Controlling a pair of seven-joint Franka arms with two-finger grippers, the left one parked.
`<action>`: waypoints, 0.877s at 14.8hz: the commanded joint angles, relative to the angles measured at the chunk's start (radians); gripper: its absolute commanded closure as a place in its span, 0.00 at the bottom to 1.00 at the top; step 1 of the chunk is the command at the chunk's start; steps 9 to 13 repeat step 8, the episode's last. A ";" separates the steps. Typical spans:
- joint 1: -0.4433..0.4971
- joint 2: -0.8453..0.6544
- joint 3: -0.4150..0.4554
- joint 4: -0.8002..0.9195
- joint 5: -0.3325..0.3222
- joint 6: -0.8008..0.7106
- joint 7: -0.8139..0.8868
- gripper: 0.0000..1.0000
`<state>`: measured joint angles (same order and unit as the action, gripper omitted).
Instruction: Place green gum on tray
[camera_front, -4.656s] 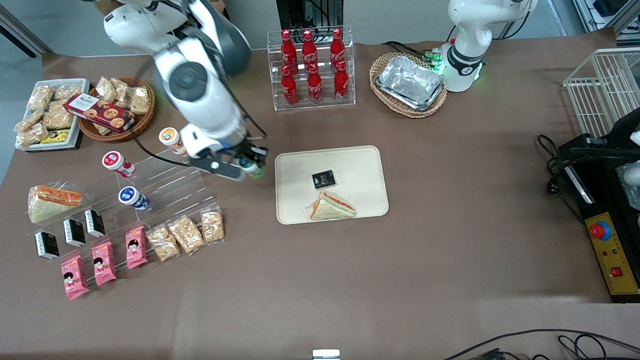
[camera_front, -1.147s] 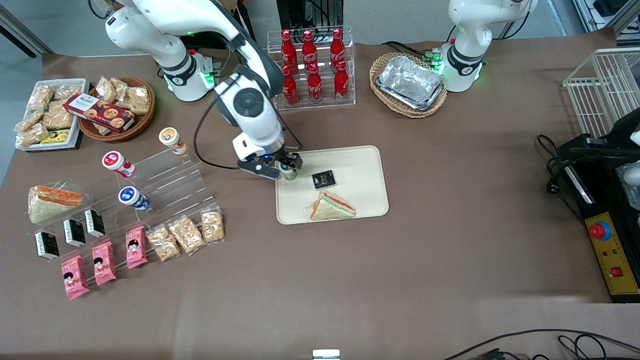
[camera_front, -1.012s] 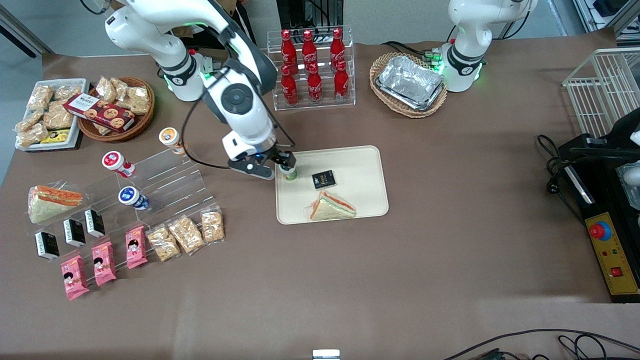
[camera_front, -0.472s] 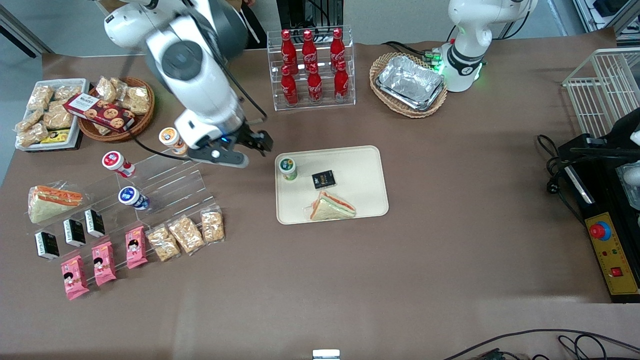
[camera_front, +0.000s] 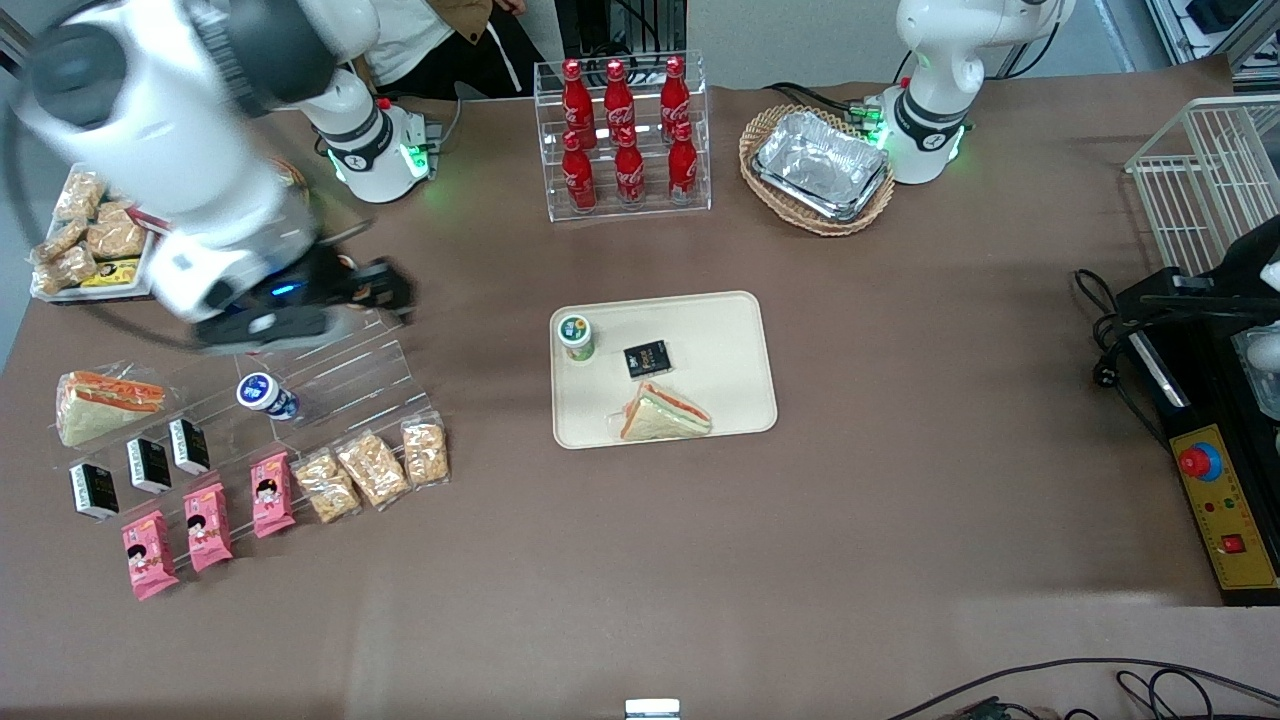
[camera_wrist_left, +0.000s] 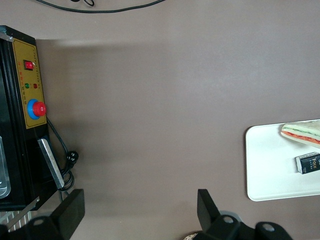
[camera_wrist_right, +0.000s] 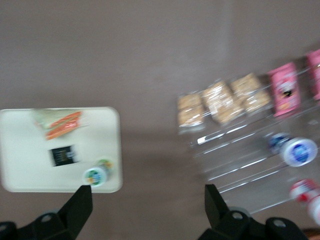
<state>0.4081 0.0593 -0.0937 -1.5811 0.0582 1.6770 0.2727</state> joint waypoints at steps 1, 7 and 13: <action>-0.194 -0.002 0.017 0.016 -0.008 -0.025 -0.247 0.00; -0.298 -0.001 0.028 0.018 -0.037 -0.080 -0.305 0.00; -0.298 -0.002 0.031 0.018 -0.067 -0.080 -0.305 0.00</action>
